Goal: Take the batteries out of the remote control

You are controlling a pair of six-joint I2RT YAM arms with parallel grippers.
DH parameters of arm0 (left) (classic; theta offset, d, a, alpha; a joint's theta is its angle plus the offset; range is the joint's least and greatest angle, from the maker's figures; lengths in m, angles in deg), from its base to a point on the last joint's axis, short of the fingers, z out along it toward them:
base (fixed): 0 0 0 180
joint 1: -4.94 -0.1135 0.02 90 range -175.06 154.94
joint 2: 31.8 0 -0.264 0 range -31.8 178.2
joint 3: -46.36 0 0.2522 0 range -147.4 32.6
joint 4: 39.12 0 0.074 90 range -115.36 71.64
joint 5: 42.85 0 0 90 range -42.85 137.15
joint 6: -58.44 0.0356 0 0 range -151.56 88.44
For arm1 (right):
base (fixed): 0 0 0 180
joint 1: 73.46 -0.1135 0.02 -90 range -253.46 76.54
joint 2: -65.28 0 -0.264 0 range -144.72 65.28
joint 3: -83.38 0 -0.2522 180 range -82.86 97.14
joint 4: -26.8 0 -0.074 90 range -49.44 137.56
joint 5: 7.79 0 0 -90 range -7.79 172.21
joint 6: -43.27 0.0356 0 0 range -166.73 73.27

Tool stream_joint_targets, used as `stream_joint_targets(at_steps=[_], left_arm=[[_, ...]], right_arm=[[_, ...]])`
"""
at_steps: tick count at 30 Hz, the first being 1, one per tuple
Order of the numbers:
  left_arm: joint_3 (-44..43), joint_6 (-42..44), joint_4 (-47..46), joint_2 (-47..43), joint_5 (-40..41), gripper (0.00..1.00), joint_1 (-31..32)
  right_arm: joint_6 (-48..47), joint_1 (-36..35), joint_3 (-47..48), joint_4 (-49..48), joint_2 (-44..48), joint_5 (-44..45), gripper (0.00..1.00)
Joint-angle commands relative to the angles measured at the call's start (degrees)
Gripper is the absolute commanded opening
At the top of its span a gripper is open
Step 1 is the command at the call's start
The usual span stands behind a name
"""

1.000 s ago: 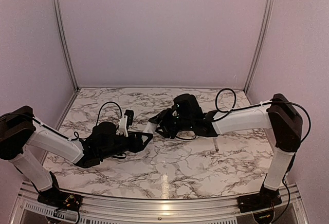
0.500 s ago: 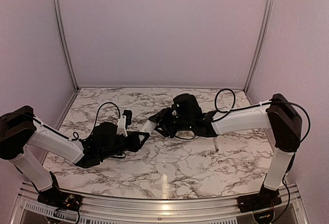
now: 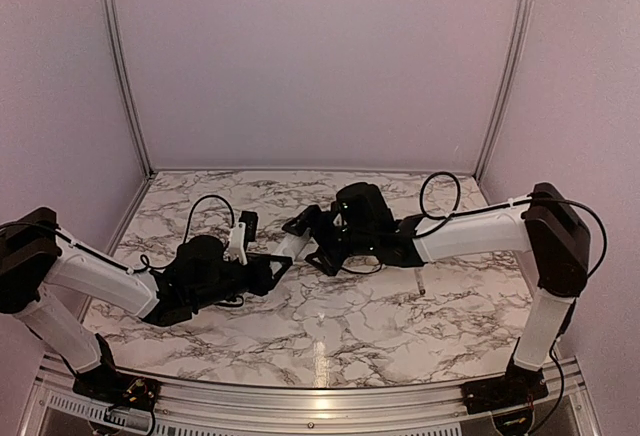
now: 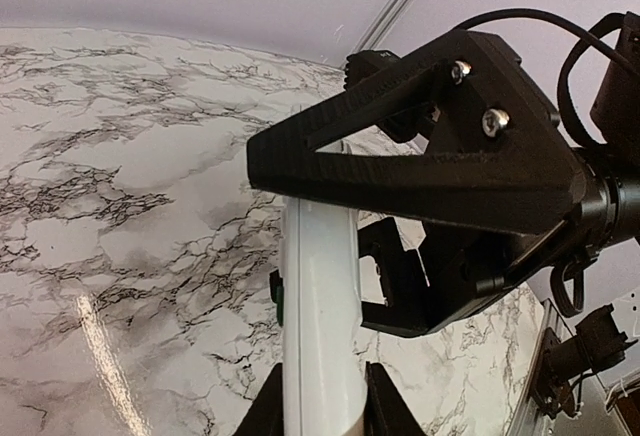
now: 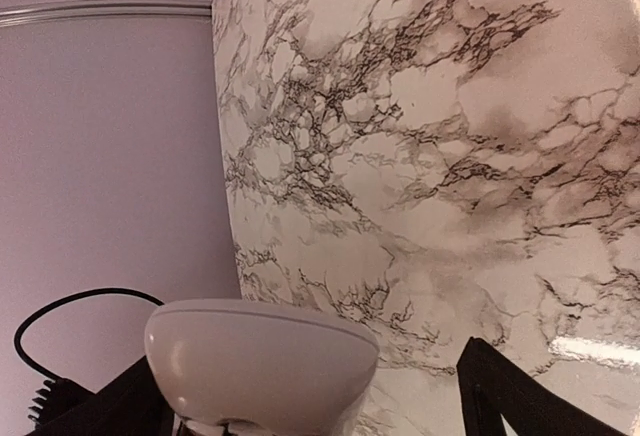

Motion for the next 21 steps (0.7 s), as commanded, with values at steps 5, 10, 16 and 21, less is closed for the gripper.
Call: stream_joint_targets(at_steps=[5,10,16,21], left_arm=[[-0.65,6.02,7.39,-9.00,-3.93,0.00,0.13],[-0.87,7.43,11.65,-13.57,-5.23,0.00,0.13],[-0.32,5.95,10.39,-14.15,-8.02,0.00,0.04],[0.21,5.96,6.12,-11.52,-11.13,0.03,-0.01]], right_arm=[[-22.70,-0.72,-1.34,5.41,8.74,2.77,0.95],[-39.75,-0.72,-6.58,4.62,14.25,3.01,0.91],[-52.65,-0.73,-11.30,10.10,22.76,5.70,0.90],[-56.32,-0.73,-16.04,12.22,27.63,7.19,0.92]])
